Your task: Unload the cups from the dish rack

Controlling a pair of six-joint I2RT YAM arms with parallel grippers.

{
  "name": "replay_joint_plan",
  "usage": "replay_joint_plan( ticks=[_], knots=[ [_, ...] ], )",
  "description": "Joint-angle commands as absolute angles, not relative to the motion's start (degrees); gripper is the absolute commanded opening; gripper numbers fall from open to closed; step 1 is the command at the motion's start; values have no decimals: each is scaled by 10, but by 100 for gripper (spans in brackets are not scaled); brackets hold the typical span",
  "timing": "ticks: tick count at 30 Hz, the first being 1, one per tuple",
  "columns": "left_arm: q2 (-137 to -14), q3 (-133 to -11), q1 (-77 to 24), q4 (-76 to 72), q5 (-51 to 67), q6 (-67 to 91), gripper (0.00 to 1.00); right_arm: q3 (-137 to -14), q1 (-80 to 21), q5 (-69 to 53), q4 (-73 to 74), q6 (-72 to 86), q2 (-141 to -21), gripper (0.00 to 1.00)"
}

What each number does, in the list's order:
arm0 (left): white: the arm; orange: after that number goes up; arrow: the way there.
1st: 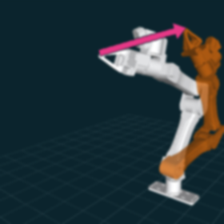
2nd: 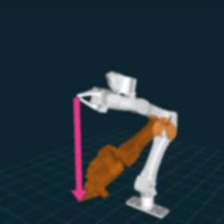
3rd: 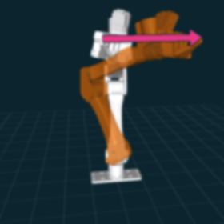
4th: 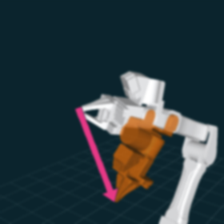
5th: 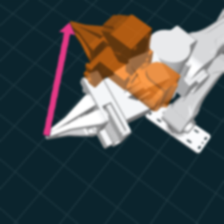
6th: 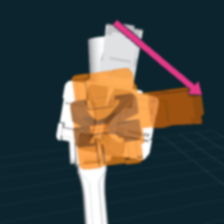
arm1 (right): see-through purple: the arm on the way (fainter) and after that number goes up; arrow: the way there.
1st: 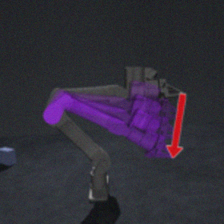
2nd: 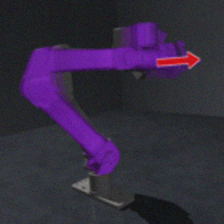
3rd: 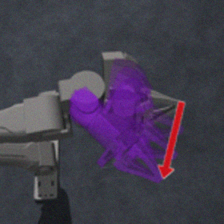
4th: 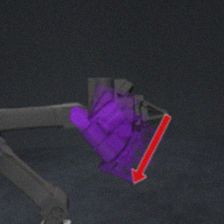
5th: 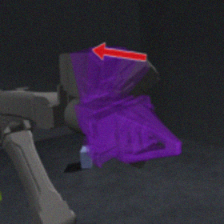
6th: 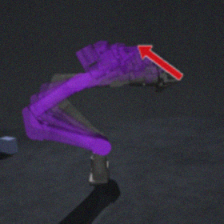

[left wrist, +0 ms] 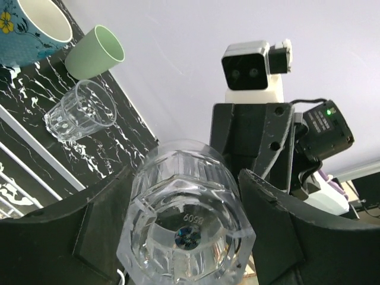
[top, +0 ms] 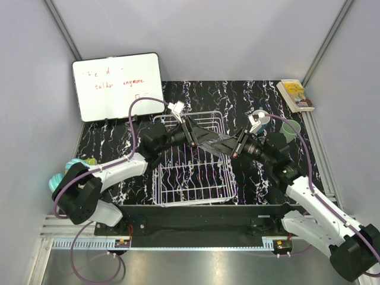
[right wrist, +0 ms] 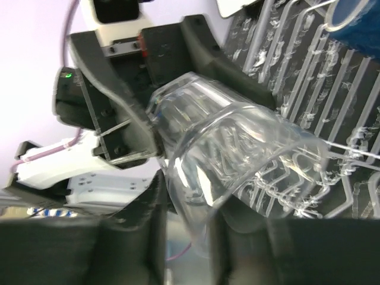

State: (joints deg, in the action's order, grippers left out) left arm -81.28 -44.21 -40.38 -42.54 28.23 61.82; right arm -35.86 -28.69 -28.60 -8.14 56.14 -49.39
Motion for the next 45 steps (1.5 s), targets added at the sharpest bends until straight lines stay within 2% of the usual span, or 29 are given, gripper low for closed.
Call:
replay_joint_plan(
  ticks=[1, 3, 5, 8, 9, 10, 13, 17, 20, 23, 27, 31, 35, 45],
  knots=[
    [-810, -468, -426, -483, 295, 613, 0, -364, -328, -274, -110, 550, -506, 15],
    [-803, -470, -426, -462, 294, 603, 0, -365, -328, -262, -91, 542, -495, 2],
    [-791, -477, -427, -430, 288, 579, 2, -371, -328, -251, -56, 527, -486, 0],
    [-766, -493, -418, -353, 278, 541, 38, -379, -328, -218, -5, 504, -453, 0],
    [-761, -498, -408, -320, 274, 534, 54, -382, -328, -196, 20, 496, -431, 0],
    [-747, -504, -402, -298, 269, 521, 82, -386, -328, -181, 40, 487, -420, 0],
    [-721, -537, -374, -164, 214, 483, 97, -412, -328, -110, 134, 454, -389, 0],
    [-691, -565, -345, -28, 97, 448, 99, -472, -328, -4, 276, 420, -388, 0],
    [-674, -574, -340, 63, 2, 442, 99, -539, -327, 143, 386, 421, -431, 0],
    [-664, -571, -341, 154, -56, 444, 99, -634, -328, 329, 490, 429, -512, 0],
    [-650, -559, -341, 222, -97, 451, 99, -760, -324, 437, 599, 442, -660, 0],
    [-630, -541, -342, 247, -105, 456, 99, -838, -287, 386, 642, 425, -756, 0],
    [-613, -526, -341, 255, -104, 456, 99, -835, -257, 306, 633, 425, -805, 0],
    [-622, -517, -341, 260, -92, 443, 98, -764, -219, 239, 587, 420, -807, 0]
  ],
)
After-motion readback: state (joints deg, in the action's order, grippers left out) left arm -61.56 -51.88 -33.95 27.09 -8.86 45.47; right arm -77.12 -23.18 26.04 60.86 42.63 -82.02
